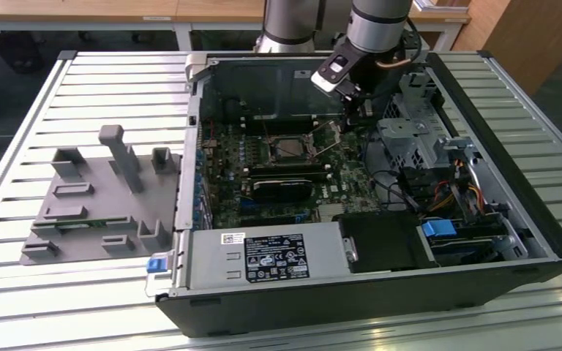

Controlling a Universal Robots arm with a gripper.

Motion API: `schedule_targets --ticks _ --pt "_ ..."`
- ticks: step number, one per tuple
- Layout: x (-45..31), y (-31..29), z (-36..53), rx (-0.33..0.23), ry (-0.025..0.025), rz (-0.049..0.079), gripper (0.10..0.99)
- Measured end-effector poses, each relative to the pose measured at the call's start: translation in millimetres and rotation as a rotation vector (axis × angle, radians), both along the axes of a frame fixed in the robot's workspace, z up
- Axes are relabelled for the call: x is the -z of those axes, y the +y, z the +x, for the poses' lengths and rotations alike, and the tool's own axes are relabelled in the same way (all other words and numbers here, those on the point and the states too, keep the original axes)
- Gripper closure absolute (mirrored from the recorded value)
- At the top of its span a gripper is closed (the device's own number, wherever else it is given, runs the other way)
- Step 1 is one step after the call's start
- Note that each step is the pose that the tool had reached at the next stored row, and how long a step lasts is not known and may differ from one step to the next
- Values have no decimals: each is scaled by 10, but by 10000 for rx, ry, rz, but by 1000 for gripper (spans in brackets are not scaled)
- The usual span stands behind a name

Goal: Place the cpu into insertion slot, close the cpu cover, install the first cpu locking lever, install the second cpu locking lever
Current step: 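Close the cpu cover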

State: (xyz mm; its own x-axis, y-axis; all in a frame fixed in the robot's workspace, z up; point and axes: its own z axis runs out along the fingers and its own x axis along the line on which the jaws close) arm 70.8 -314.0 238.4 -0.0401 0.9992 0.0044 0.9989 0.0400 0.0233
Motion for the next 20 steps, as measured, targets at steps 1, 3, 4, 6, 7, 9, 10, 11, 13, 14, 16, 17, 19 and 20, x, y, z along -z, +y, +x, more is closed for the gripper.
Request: schedule_targets --ticks 1,3,4,6,7,9,10,11,13,14,16,17,19,20 --pt "0 0 -1 -1 1 -1 980" --pt "0 0 -20 0 0 0 980" --pt "1 0 -26 0 0 1 980" --pt "1 0 -36 0 0 2 980" --pt "1 0 -38 0 0 2 980" --pt "1 0 -38 -2 0 2 980" --pt "0 0 -38 -1 0 1 980" --pt "1 0 -39 0 0 2 980" --pt "1 0 -42 2 0 2 980" --pt "1 0 -47 1 0 1 980" --pt "0 1 -64 0 0 1 980" --pt "1 1 -79 1 0 2 980" --pt "1 0 -112 0 0 2 980" --pt "1 0 -130 0 0 1 980"
